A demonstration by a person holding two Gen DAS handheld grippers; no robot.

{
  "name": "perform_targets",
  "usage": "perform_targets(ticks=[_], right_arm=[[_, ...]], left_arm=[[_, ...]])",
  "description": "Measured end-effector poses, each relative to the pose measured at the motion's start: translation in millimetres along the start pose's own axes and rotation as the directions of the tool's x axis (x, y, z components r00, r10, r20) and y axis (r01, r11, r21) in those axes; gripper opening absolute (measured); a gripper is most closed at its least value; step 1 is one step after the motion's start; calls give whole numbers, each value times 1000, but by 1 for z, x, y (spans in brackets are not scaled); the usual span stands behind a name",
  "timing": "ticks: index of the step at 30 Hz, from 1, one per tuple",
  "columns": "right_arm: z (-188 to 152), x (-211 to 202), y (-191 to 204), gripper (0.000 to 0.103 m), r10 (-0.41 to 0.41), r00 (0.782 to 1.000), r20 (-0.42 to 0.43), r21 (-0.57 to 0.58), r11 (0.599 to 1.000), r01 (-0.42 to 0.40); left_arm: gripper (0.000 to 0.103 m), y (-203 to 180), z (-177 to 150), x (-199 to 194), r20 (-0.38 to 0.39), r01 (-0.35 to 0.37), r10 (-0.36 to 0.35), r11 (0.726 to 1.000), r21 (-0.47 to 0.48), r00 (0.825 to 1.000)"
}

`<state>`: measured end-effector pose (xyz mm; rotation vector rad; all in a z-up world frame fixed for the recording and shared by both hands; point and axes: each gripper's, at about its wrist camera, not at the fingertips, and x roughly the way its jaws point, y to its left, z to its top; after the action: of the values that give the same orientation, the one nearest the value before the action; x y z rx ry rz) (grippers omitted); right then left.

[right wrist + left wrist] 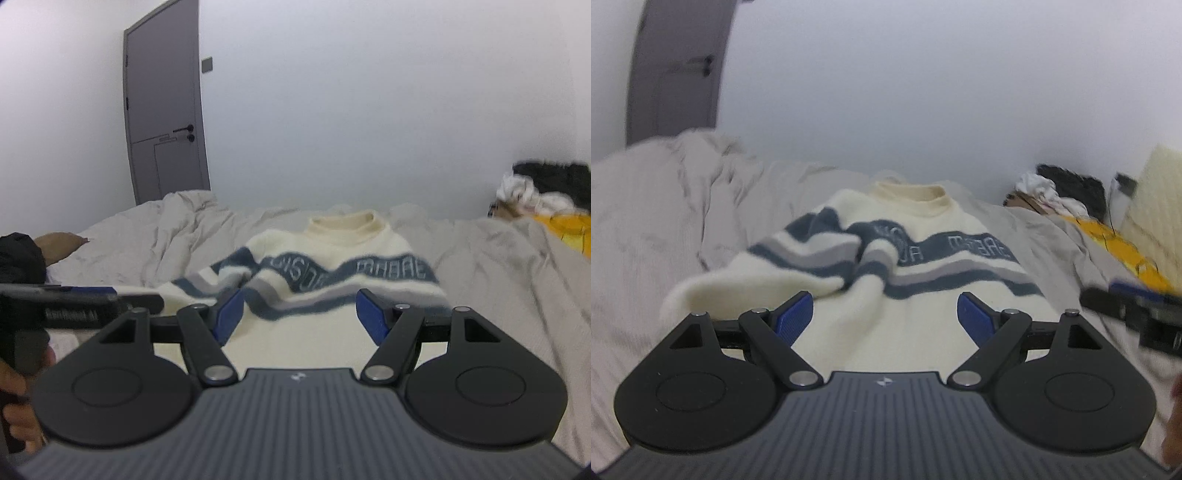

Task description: Fold large clothes

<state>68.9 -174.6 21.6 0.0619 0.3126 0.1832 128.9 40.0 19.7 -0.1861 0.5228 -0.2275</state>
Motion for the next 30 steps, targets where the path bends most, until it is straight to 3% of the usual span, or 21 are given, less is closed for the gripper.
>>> perform_targets(ticks=[3,8,10,14,16,18,24,27,30], right_arm=[[-8,7,-8,69,11,1000,-23,32,999,-10],[-21,18,-20,69,20,996,-82,64,998,-15],[-24,21,-24,69,32,994,-104,92,996,-23],[-28,25,-28,72,45,991,-125,109,994,-32],[-30,26,-29,83,45,990,-133,110,993,-30],[-32,27,-31,83,50,988,-145,120,992,-33],[-37,34,-37,83,63,979,-192,156,987,-33],[-37,35,-38,83,56,978,-199,158,987,-24],[-38,36,-39,83,51,977,-207,160,987,-18]], left_arm=[[88,27,3,8,-36,-18,12,986,-163,999],[88,83,6,13,-59,-85,66,913,-398,996],[88,107,6,12,-68,-125,106,868,-480,992],[87,147,1,9,-65,-159,154,753,-639,986],[87,157,-1,8,-66,-183,188,722,-668,980],[87,162,-2,6,-66,-203,218,700,-685,974],[87,163,0,-11,-42,-253,308,686,-682,950],[87,169,-7,-22,-51,-284,354,646,-709,934],[87,180,-13,-20,-98,-301,347,601,-740,933]])
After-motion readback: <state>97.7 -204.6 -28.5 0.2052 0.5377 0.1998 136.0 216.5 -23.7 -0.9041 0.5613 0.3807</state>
